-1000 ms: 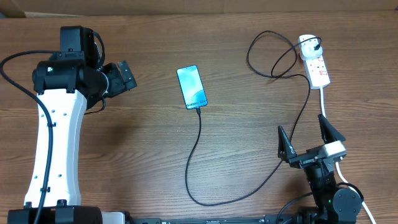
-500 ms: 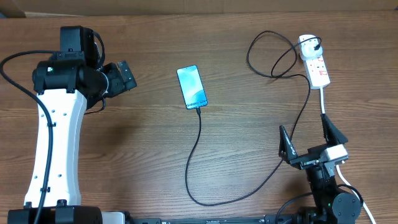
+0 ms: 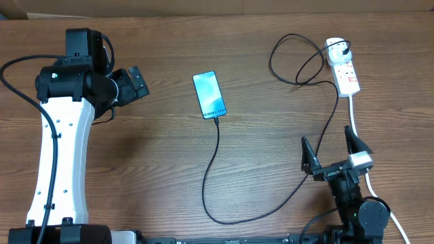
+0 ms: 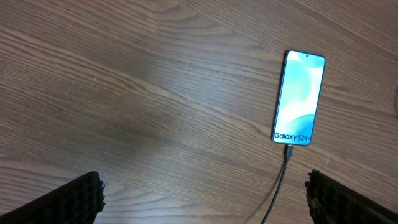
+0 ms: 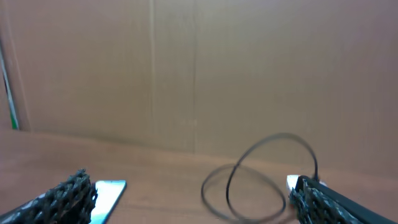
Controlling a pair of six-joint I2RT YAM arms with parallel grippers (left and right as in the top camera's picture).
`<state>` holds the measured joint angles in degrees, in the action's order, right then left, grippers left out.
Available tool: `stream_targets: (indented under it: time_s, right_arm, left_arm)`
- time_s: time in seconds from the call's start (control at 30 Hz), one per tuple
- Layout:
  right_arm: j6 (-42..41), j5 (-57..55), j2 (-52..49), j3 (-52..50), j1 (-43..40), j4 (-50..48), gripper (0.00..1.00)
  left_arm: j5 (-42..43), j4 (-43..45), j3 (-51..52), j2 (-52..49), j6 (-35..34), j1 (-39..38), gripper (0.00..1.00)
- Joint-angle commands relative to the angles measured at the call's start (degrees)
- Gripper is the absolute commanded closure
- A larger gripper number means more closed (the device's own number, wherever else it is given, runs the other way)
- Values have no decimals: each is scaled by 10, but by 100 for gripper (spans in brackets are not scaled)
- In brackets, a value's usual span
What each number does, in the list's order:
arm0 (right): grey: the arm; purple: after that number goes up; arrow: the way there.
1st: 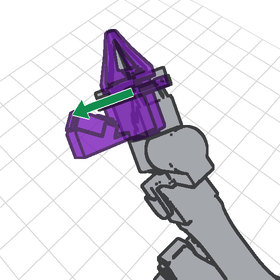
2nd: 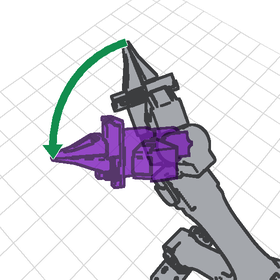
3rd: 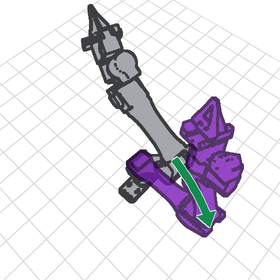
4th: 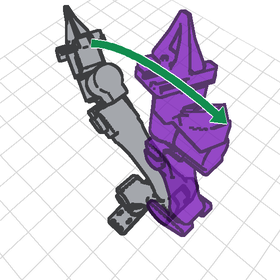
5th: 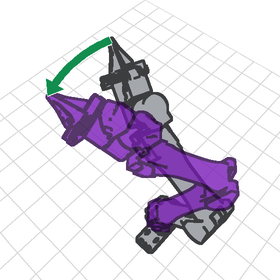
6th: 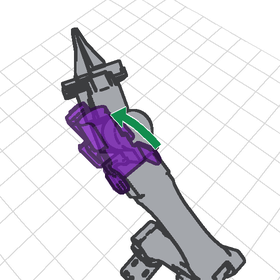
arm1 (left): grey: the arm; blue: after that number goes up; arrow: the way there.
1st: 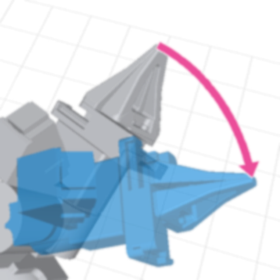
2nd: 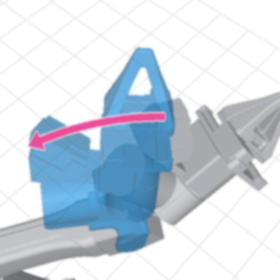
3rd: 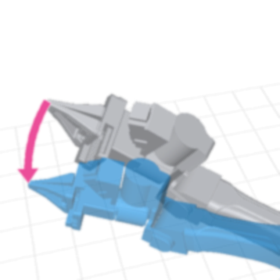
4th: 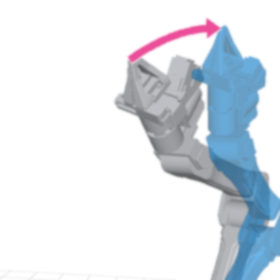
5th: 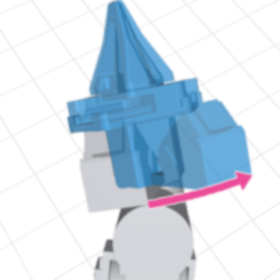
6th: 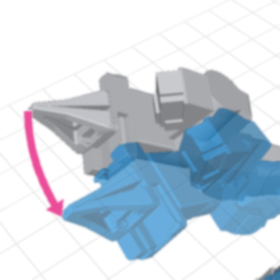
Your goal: Plug charger to phone and switch on socket
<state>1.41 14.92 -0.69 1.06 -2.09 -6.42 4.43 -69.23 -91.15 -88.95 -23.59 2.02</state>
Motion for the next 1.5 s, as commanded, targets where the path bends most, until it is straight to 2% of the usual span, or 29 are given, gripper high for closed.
stream_targets:
  time_s: [0.0, 0.2, 0.33, 0.53, 0.67, 0.83, 1.13, 1.47]
  right_arm:
    - [-5, -8, 5, -6, 5, 40, 0]
    - [-5, -15, 5, -6, 5, 101, 0]
    - [-7, -23, 5, -6, 5, 101, 0]
    - [-90, -63, 5, -6, 5, 106, 0]
    - [-84, -63, 5, -6, 5, 107, 0]
    - [-20, -43, 5, -6, 5, 106, 0]
    - [21, -44, 5, -6, 5, 106, 0]
    - [16, -46, 5, -6, 5, 107, 0]
  left_arm:
    - [-4, 1, -1, -3, 9, 2, 0]
    - [-4, 1, -1, -3, 9, 2, 0]
    - [-4, 1, -1, -3, 9, 2, 0]
    - [-4, 1, -1, -3, 9, 2, 0]
    - [-4, 1, -1, -3, 9, 2, 0]
    - [-4, 1, -1, -3, 9, 2, 0]
    - [-4, 1, -1, -3, 9, 2, 0]
    - [-4, 1, -1, -3, 9, 2, 0]
